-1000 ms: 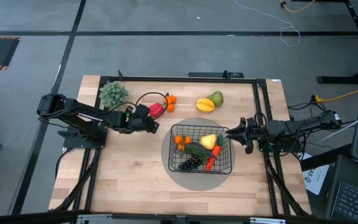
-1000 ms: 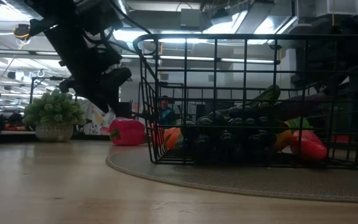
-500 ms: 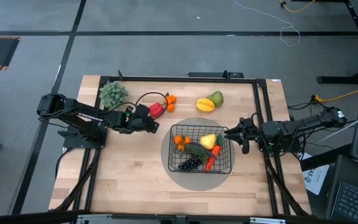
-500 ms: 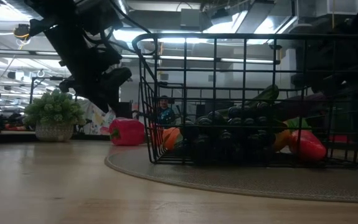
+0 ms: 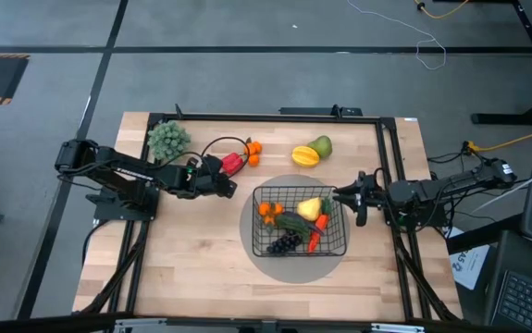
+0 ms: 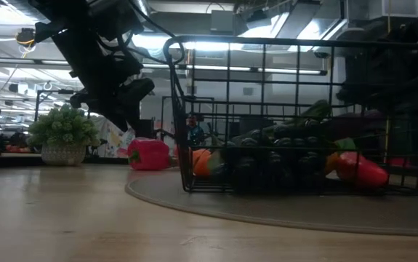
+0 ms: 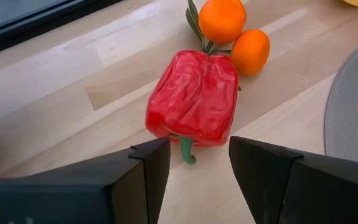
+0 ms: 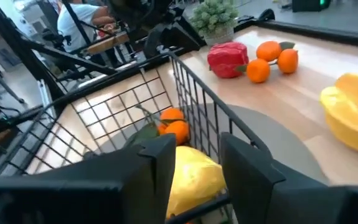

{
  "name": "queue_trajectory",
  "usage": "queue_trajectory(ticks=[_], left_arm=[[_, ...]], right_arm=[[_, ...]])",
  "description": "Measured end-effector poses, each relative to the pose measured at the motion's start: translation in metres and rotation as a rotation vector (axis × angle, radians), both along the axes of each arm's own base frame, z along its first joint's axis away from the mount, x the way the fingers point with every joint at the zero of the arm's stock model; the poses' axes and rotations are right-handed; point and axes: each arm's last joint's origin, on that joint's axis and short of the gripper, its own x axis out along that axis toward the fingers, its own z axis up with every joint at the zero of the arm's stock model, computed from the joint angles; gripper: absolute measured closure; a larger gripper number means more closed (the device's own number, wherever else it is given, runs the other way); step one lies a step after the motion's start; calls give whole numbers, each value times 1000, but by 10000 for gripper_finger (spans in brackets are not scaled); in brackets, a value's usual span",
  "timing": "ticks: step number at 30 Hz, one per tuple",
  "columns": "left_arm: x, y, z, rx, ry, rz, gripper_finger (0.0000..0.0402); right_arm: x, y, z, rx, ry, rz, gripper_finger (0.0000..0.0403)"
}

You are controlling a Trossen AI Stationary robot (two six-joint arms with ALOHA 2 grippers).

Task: Build produce basket
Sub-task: Put the red bell pepper into the black wire basket

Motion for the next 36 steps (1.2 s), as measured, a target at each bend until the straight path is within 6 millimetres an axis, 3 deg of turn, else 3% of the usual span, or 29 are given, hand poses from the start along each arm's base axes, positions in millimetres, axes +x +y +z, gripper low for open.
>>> queue_trajectory(ticks=[9, 15, 18, 22, 26, 36], left_arm=[[-1, -1, 2, 6, 38, -47, 248], [-17, -2, 27, -46, -15, -41, 248], [-25, -5, 33, -191, -72, -45, 248], [-33, -9, 26, -361, -13, -21, 248], [-37, -9, 15, -309, 116, 15, 248], [-12, 7, 3, -263, 92, -59, 248]], right_arm=[[2, 1, 27, -48, -242, 45, 272], [2, -1, 52, -40, -317, -39, 272], [1, -3, 56, -67, -318, -108, 272], [1, -3, 55, -79, -308, -131, 272], [1, -3, 53, -82, -284, -120, 272], [2, -3, 51, -40, -275, -113, 272]])
